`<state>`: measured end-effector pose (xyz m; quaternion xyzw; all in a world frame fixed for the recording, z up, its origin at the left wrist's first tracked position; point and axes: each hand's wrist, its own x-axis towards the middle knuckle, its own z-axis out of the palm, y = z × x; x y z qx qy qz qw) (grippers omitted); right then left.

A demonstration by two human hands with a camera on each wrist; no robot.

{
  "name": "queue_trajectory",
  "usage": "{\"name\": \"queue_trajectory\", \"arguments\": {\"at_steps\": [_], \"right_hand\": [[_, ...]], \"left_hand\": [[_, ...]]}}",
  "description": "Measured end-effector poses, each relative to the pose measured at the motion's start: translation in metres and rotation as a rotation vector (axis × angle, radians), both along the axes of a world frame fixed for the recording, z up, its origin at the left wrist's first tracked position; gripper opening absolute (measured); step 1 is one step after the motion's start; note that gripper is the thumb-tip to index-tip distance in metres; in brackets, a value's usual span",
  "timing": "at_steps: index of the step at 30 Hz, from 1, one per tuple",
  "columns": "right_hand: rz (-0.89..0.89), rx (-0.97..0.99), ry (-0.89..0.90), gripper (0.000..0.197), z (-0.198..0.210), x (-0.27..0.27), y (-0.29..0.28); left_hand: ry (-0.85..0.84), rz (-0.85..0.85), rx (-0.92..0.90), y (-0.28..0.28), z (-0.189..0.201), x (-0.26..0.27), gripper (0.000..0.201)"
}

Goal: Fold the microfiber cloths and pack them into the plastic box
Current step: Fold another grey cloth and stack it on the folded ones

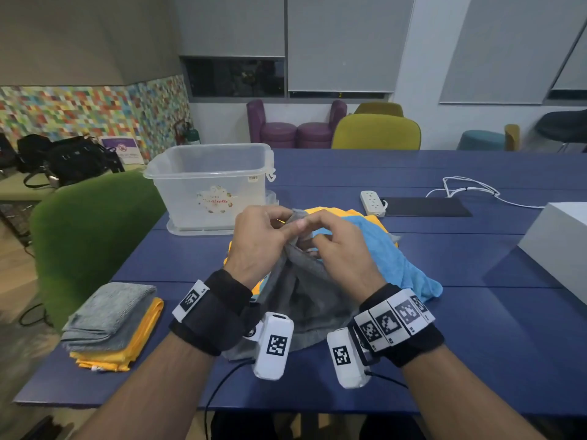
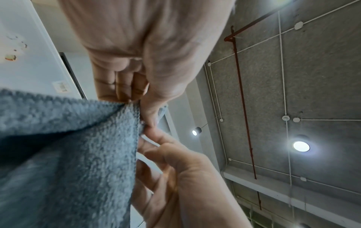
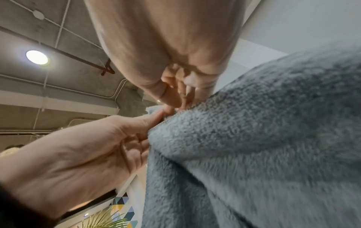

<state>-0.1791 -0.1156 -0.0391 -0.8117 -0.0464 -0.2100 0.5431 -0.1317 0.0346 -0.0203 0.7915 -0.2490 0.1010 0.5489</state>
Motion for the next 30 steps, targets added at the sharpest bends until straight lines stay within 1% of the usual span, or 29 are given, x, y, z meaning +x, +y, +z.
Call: {"name": "queue_trajectory", "arguments": {"at_steps": [2, 4, 5, 6, 8, 10, 12, 14, 17, 20, 22, 26, 28, 30], "right_hand": [[-0.075, 0.068, -0.024, 0.019, 0.004, 0.000, -0.002], [-0.170, -0.032, -0.109, 0.016, 0.009, 0.002, -0.007], [-0.164, -0.096, -0.154, 0.017, 0.012, 0.002, -0.010], [-0.112, -0.150, -0.189, 0.021, 0.015, 0.003, -0.012], [0.043, -0.226, -0.220, 0.033, 0.023, 0.003, -0.014], [0.149, -0.278, -0.215, 0.037, 0.035, 0.003, -0.013], [0.198, -0.285, -0.219, 0.032, 0.047, 0.005, -0.010], [0.228, -0.262, -0.249, 0.022, 0.059, 0.006, -0.007], [0.248, -0.228, -0.292, 0.009, 0.076, 0.008, -0.007], [0.225, -0.259, -0.334, 0.016, 0.090, 0.010, -0.007], [0.211, -0.267, -0.344, 0.017, 0.098, 0.011, -0.007], [0.172, -0.255, -0.345, 0.015, 0.106, 0.012, -0.007], [0.151, -0.251, -0.363, 0.013, 0.109, 0.011, -0.006], [0.129, -0.267, -0.382, 0.011, 0.112, 0.008, -0.005]], "left_hand": [[-0.009, 0.026, -0.018, 0.004, -0.001, 0.004, 0.024], [-0.030, 0.043, -0.050, 0.008, 0.003, 0.002, 0.021], [-0.041, 0.052, -0.061, 0.010, 0.006, 0.000, 0.019], [-0.045, 0.054, -0.069, 0.011, 0.010, -0.002, 0.016], [-0.042, 0.014, -0.097, 0.016, 0.021, -0.007, 0.007], [-0.058, -0.019, -0.107, 0.019, 0.034, -0.013, 0.008], [-0.101, -0.046, -0.102, 0.021, 0.045, -0.015, 0.011], [-0.146, -0.068, -0.104, 0.024, 0.057, -0.017, 0.018], [-0.199, -0.061, -0.105, 0.028, 0.071, -0.018, 0.028], [-0.229, -0.050, -0.116, 0.030, 0.081, -0.022, 0.026], [-0.236, -0.044, -0.143, 0.030, 0.083, -0.024, 0.024], [-0.240, -0.028, -0.234, 0.028, 0.077, -0.027, 0.031], [-0.227, -0.012, -0.249, 0.025, 0.071, -0.028, 0.028], [-0.207, -0.005, -0.242, 0.023, 0.063, -0.027, 0.019]]}}
